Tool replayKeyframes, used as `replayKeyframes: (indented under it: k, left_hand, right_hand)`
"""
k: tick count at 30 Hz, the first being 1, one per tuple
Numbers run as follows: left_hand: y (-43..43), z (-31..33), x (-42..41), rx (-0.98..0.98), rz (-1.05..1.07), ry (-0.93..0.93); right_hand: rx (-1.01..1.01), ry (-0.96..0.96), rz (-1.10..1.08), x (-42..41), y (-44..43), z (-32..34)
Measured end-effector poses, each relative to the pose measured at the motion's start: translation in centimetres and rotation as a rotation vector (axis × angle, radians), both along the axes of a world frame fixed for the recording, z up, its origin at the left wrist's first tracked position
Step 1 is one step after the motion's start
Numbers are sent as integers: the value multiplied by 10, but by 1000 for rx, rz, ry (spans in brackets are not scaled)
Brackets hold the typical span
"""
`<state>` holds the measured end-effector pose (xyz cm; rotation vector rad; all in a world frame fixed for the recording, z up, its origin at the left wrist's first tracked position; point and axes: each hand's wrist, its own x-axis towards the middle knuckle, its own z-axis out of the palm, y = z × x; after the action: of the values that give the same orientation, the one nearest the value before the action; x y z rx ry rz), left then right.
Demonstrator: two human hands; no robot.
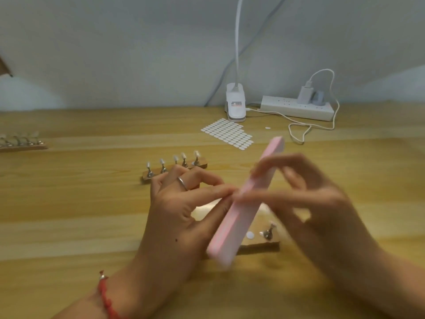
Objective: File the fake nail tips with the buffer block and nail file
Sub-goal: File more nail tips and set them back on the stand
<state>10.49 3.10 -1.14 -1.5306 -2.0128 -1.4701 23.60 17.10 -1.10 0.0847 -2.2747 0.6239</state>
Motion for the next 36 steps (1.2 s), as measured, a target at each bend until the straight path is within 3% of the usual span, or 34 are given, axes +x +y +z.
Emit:
replayKeyframes:
  k: [2, 6, 11, 15, 18, 21, 25, 30, 36]
  left_hand:
    - [0, 0, 2, -4, -6, 7]
    - [-2, -1, 1, -6, -3, 29]
    - [-3, 1, 4, 71, -26, -139]
    - [-4, 1, 5, 36, -79, -164]
    - [-6, 1, 5, 2, -122, -220]
    - [-7, 2, 3, -8, -202, -420]
    - [-7, 3, 0, 4, -268, -586]
    - [-8, 5, -1, -71, -368, -618]
    - [-7, 7, 0, -67, -405, -685]
  right_hand:
    - [-45, -11, -50, 1, 4, 3]
    - [63, 2, 95, 1, -8, -1]
    - [-138, 51, -200, -3, 52, 13]
    - [-180, 61, -224, 4, 61, 17]
    - [-43, 83, -189, 6, 50, 17]
    - [231, 151, -98, 8, 31, 17]
    - [443, 181, -9, 8, 19, 14]
    - [427, 207, -72, 3, 27, 27]
    - [407, 149, 73, 1, 8, 19]
